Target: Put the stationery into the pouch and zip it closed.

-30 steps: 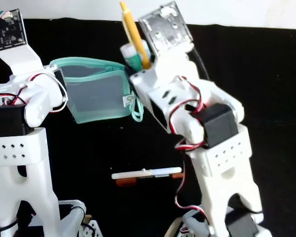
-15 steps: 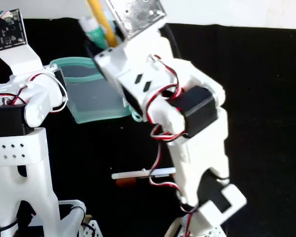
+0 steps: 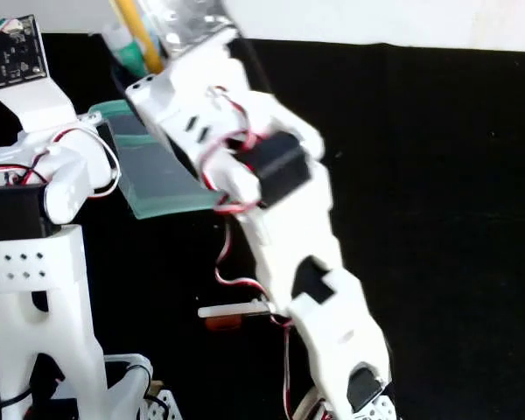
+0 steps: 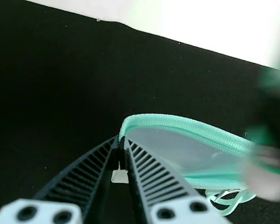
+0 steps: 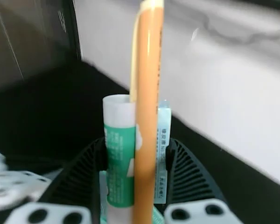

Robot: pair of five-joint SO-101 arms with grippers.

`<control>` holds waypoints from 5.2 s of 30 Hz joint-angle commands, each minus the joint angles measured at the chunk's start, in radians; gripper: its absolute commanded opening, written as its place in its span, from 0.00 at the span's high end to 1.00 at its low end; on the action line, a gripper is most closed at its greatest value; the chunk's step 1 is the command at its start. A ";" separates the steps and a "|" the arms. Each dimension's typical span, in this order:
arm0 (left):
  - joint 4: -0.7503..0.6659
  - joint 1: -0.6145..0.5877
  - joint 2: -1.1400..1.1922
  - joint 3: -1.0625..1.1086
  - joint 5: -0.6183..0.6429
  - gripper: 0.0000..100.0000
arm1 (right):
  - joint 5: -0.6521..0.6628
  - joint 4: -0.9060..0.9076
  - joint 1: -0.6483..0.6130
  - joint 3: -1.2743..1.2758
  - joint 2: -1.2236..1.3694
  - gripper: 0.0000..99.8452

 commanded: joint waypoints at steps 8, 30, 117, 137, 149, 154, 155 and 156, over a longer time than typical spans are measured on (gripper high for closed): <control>-0.003 0.010 0.044 0.015 -0.005 0.99 | -0.011 -0.039 -0.012 -0.124 0.019 0.99; -0.003 0.010 0.044 0.013 -0.005 0.99 | -0.006 -0.120 -0.097 -0.124 0.157 0.99; 0.181 0.054 -0.156 0.071 -0.104 0.99 | -0.011 0.285 0.193 -0.117 -0.282 0.75; 0.054 0.053 -0.099 0.091 -0.098 0.99 | -0.011 0.257 -0.079 -0.122 0.010 0.75; 0.054 0.053 -0.093 0.093 -0.100 0.99 | -0.011 0.260 -0.015 -0.124 0.153 0.75; 0.052 0.053 -0.093 0.093 -0.100 0.99 | -0.011 0.262 -0.025 -0.122 0.019 0.75; 0.052 0.053 -0.093 0.093 -0.100 0.99 | -0.011 0.263 -0.030 -0.122 -0.013 0.75; 0.048 0.053 -0.093 0.093 -0.100 0.99 | -0.011 0.263 -0.031 -0.122 -0.042 0.75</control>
